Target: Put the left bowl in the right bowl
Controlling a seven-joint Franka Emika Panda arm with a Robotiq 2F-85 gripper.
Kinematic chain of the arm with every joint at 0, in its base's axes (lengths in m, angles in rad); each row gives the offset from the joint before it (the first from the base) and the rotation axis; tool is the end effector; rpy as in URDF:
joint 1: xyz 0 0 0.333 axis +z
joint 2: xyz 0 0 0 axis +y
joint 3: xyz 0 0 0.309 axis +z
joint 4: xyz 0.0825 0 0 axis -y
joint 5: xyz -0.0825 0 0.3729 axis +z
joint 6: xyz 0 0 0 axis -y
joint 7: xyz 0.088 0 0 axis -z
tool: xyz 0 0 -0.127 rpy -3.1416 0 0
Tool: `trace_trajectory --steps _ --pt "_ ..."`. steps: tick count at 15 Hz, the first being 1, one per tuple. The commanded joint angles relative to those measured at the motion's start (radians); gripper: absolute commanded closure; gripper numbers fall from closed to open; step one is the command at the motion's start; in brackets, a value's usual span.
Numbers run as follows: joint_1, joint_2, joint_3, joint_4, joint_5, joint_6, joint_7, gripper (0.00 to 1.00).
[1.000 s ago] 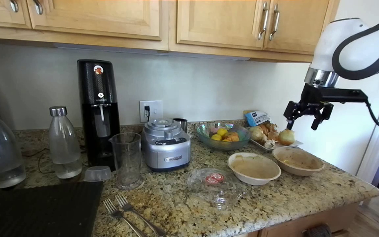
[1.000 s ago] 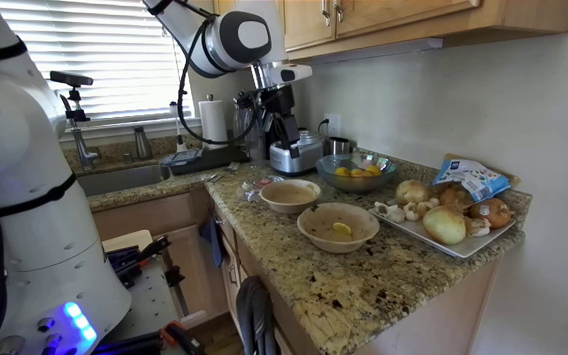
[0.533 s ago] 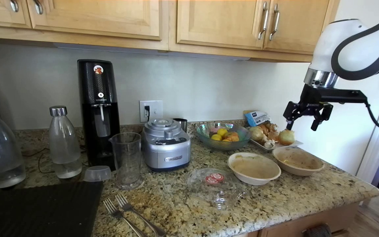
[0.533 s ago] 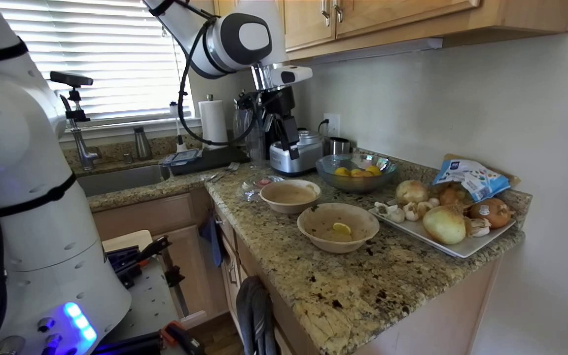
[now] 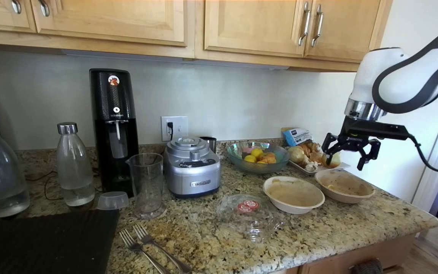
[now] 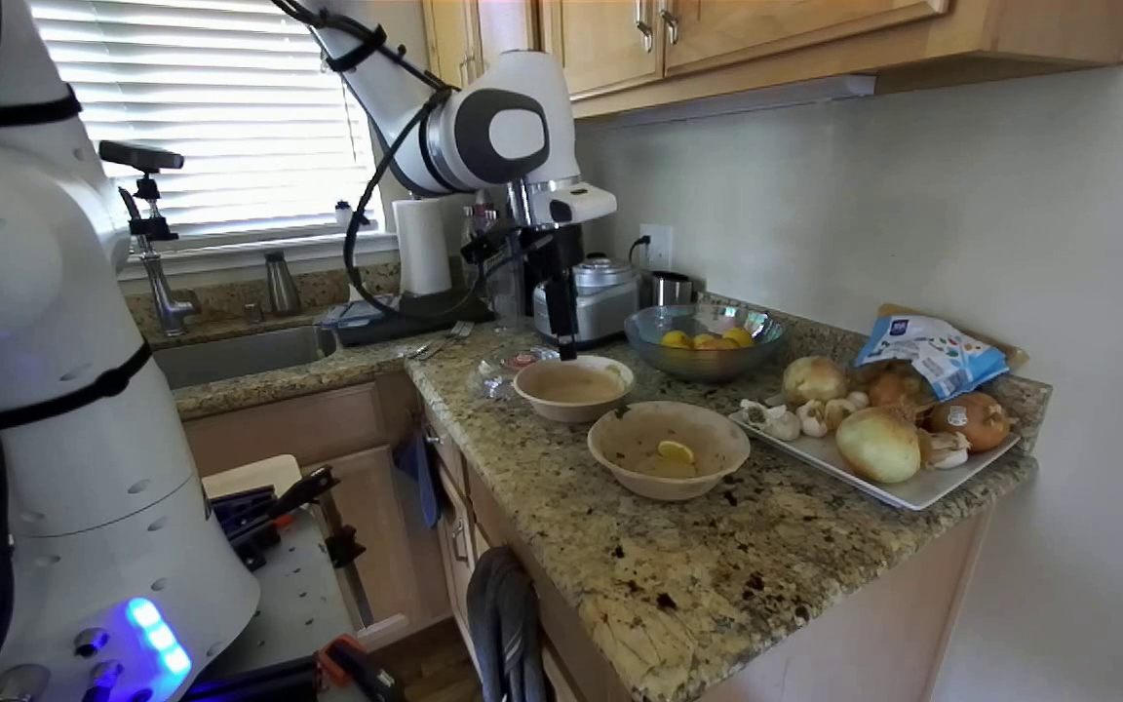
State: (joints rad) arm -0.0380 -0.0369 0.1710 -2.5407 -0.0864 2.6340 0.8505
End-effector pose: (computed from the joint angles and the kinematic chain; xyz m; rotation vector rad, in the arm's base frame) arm 0.4588 0.0623 0.2796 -2.9592 0.9879 -0.2173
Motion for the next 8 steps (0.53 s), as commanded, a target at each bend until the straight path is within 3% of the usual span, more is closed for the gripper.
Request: trace_trajectory --steps 1,6,8 --pt "0.04 0.099 -0.039 -0.012 0.044 0.126 0.071 0.0" --pt "0.088 0.21 -0.053 -0.005 0.206 0.245 0.013 0.0" --pt "0.108 0.204 -0.079 0.004 0.183 0.203 0.005 0.0"
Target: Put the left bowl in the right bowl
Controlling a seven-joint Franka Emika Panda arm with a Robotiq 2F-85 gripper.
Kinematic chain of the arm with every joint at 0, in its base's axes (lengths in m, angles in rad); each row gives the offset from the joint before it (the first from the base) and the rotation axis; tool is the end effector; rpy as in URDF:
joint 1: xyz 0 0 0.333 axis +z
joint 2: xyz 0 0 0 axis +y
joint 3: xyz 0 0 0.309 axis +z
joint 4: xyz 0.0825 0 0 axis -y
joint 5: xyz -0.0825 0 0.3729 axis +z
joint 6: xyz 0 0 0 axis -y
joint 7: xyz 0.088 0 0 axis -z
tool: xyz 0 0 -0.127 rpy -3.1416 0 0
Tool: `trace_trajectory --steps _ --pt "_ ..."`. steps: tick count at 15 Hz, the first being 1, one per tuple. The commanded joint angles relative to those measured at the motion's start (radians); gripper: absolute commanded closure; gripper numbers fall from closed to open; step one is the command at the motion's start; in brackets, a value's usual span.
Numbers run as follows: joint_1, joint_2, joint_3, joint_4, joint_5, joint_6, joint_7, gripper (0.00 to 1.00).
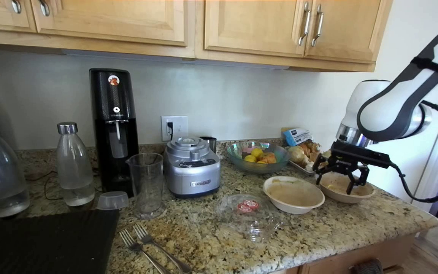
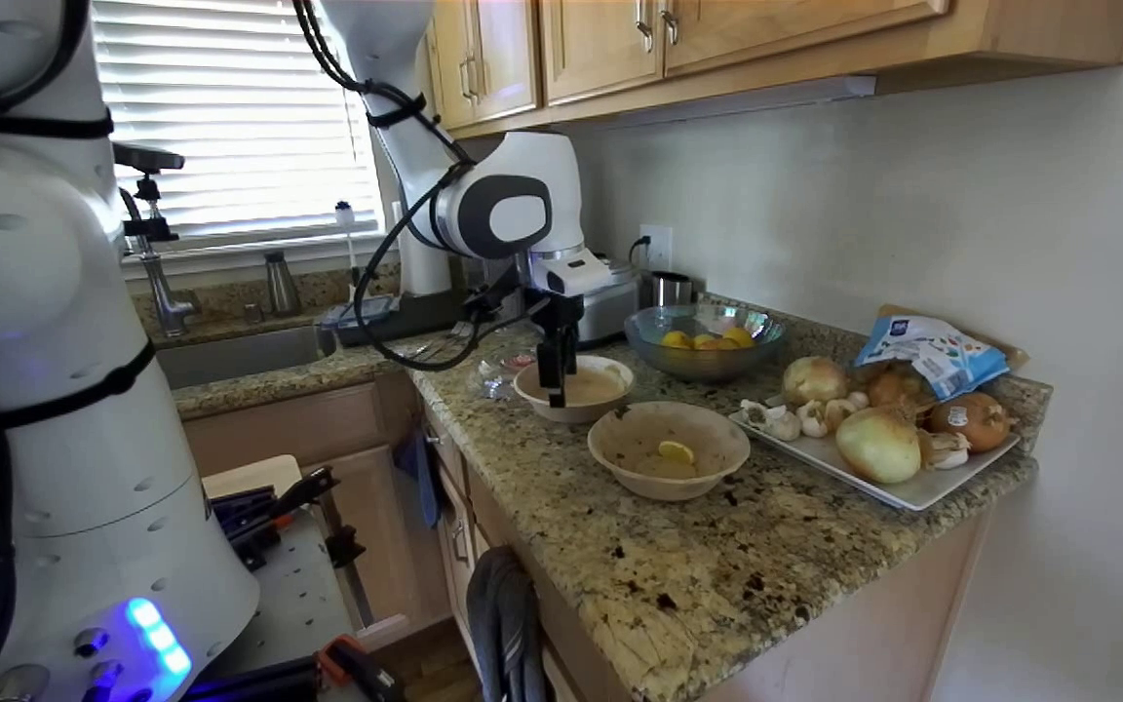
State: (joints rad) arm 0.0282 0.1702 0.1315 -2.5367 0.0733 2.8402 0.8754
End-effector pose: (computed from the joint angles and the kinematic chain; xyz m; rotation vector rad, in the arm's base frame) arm 0.4639 0.0732 0.2065 -2.7981 1.1626 -0.1402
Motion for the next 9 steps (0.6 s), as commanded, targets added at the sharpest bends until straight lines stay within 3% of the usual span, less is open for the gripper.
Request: trace_trajectory --steps 1,7,8,9 --pt "0.048 0.002 -0.044 0.002 0.023 -0.003 -0.019 0.0" --pt "0.057 0.046 -0.049 0.006 0.05 0.049 -0.023 0.02" --pt "0.059 0.057 -0.045 0.007 0.065 0.056 -0.029 0.14" --pt "0.06 0.071 -0.039 0.008 0.085 0.068 -0.04 0.18"
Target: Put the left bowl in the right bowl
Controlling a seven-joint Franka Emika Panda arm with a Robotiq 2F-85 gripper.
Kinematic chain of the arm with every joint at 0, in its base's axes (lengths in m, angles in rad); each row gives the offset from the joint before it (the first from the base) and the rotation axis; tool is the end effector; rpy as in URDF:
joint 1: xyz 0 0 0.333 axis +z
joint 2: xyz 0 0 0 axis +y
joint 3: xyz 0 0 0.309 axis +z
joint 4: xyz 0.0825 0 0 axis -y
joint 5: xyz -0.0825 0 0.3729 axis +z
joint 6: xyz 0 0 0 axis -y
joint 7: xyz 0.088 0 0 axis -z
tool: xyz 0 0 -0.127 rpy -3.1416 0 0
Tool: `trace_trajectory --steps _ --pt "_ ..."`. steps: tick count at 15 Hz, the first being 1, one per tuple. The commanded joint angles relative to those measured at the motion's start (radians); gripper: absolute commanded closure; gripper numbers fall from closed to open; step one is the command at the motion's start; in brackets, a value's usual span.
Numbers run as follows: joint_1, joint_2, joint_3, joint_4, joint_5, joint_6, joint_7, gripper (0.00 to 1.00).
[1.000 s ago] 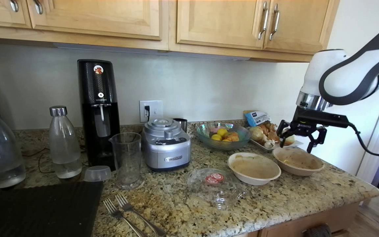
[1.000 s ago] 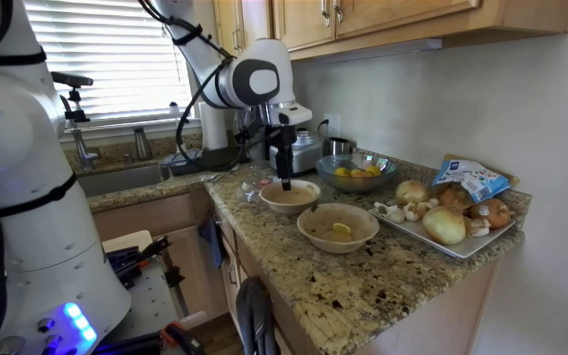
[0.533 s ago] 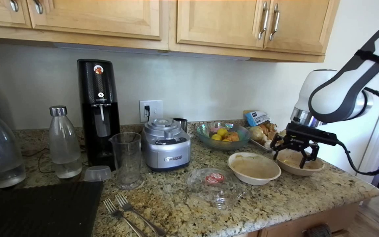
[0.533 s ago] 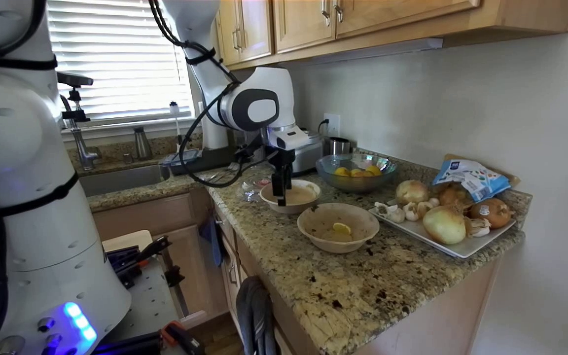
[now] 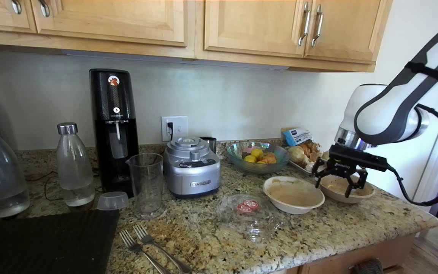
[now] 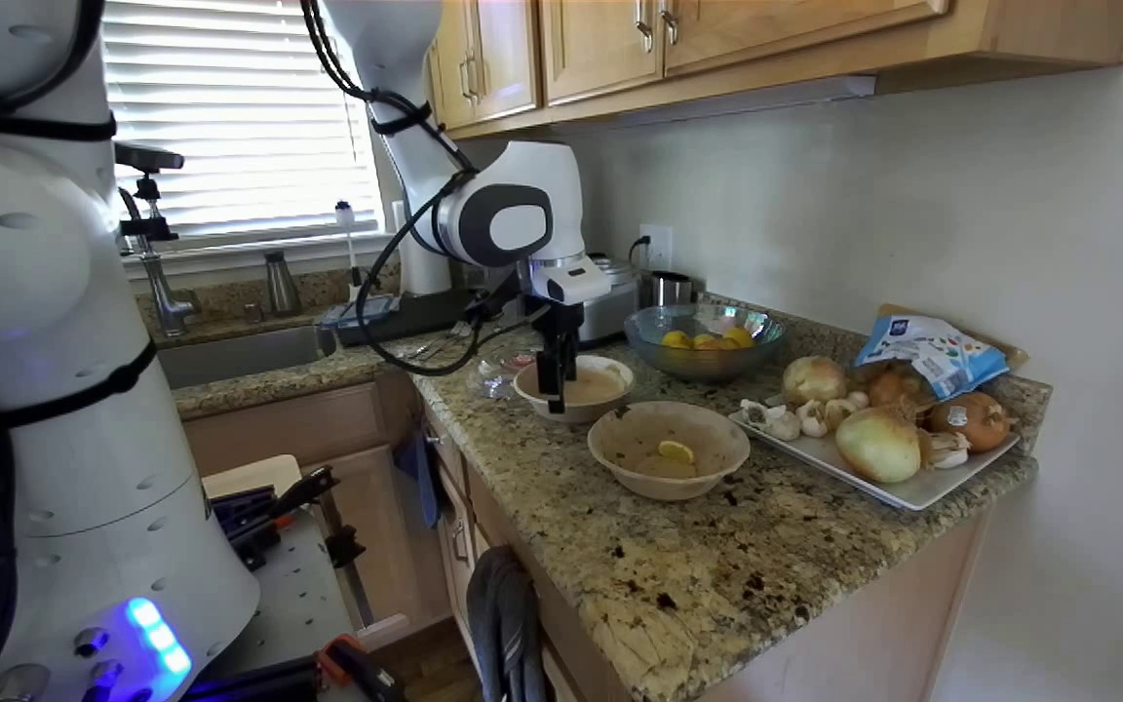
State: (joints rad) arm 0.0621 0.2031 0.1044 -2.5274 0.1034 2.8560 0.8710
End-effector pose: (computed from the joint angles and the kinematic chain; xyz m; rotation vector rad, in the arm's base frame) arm 0.4649 0.0749 0.1955 -2.7859 1.1867 -0.1230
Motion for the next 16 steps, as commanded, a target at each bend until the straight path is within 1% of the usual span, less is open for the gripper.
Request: trace_trajectory --steps 1,2,3,4,5,6,11,12,13,15,16 --pt "0.031 0.049 -0.013 -0.001 0.066 0.061 -0.039 0.21" --pt "0.031 0.063 -0.007 0.001 0.085 0.071 -0.05 0.21" --pt "0.03 0.076 0.0 0.005 0.104 0.077 -0.06 0.23" --pt "0.028 0.089 0.006 0.007 0.122 0.086 -0.072 0.29" --pt "0.025 0.098 0.013 0.011 0.142 0.089 -0.089 0.43" --pt "0.022 0.106 0.02 0.013 0.161 0.093 -0.105 0.53" --pt "0.022 0.125 0.036 0.027 0.228 0.102 -0.168 0.86" --pt "0.021 0.123 0.038 0.028 0.237 0.101 -0.178 0.91" --pt "0.022 0.12 0.039 0.028 0.244 0.103 -0.184 0.93" --pt "0.016 0.11 0.049 0.03 0.269 0.107 -0.208 0.92" --pt "0.015 0.103 0.053 0.03 0.282 0.109 -0.22 0.94"
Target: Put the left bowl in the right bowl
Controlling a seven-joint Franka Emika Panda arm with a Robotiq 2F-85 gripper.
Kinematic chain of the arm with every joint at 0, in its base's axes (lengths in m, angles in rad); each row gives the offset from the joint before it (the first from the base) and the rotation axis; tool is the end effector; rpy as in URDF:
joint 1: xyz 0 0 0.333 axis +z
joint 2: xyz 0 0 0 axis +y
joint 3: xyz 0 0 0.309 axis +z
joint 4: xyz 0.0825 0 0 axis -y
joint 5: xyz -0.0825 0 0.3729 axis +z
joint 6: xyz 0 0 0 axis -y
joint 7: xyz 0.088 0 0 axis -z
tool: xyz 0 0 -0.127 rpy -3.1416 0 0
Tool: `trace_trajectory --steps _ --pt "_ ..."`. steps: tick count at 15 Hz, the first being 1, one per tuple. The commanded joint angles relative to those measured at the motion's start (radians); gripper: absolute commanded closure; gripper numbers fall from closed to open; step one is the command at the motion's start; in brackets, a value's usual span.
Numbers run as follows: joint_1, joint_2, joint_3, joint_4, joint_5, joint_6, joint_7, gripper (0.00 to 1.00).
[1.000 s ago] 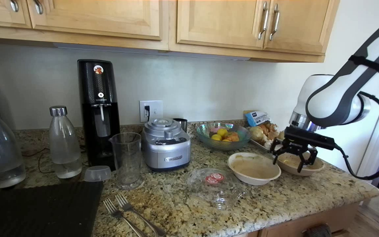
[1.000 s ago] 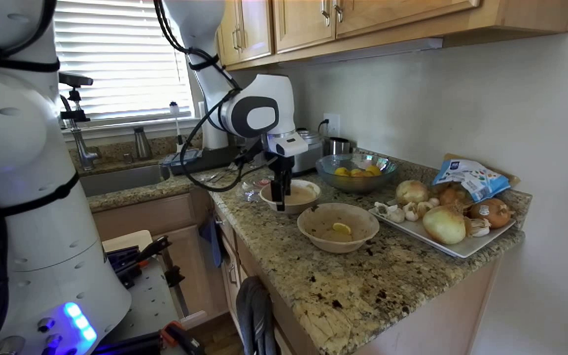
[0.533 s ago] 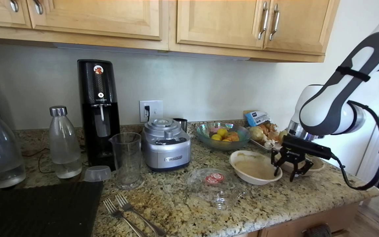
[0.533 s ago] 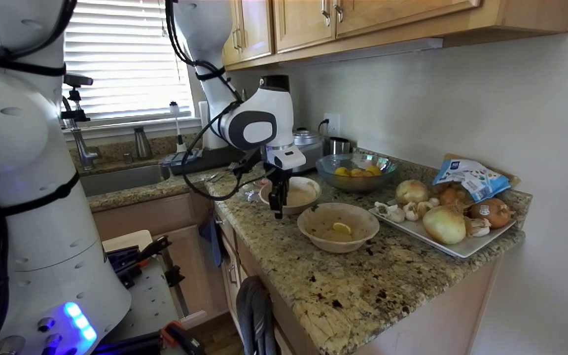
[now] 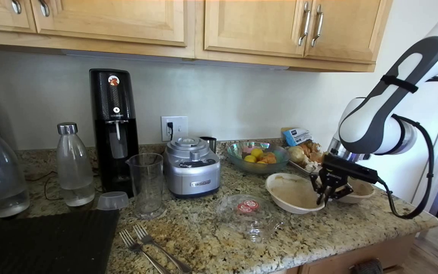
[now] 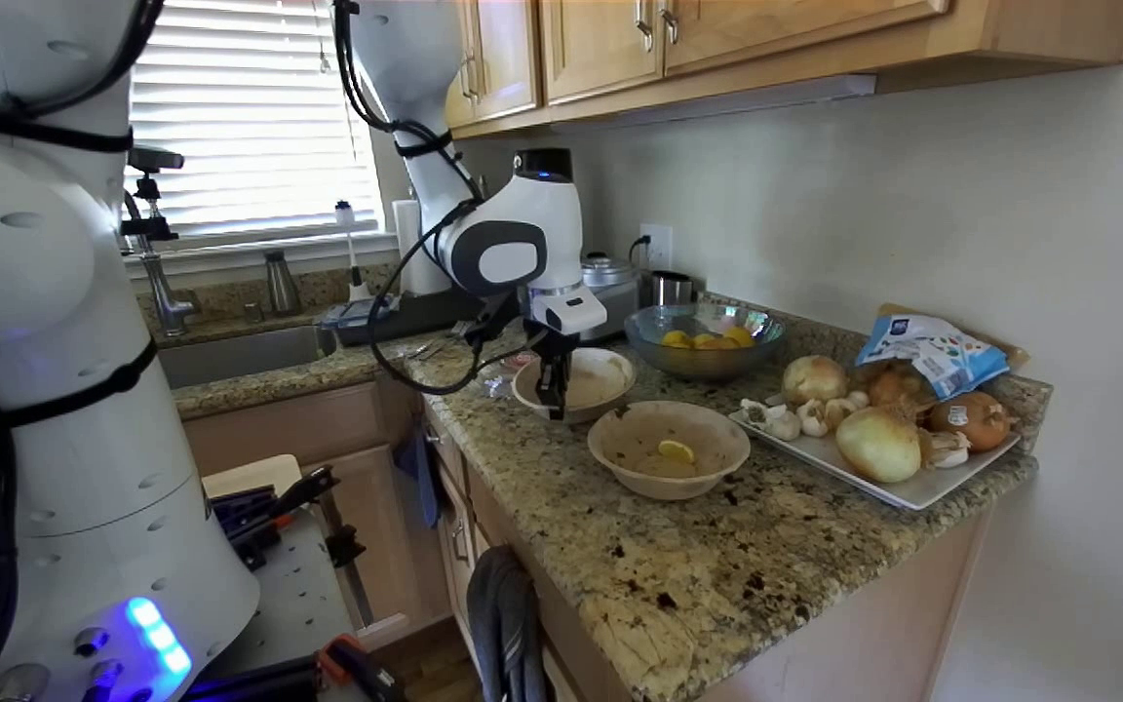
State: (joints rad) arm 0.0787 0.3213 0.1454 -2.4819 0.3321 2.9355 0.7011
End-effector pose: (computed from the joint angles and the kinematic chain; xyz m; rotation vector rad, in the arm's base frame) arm 0.4702 0.0915 0.1612 -2.7251 1.1656 -0.0797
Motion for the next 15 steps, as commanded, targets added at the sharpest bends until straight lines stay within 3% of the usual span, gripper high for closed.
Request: trace_trajectory --steps 1,5,10,15 --pt "-0.002 -0.021 0.016 -0.014 0.065 0.03 -0.061 0.96" --pt "-0.021 -0.039 0.042 -0.017 0.135 0.046 -0.127 0.94" --pt "-0.149 -0.136 0.193 -0.048 0.346 0.038 -0.332 0.93" --pt "-0.204 -0.245 0.193 -0.092 0.462 0.037 -0.416 0.94"
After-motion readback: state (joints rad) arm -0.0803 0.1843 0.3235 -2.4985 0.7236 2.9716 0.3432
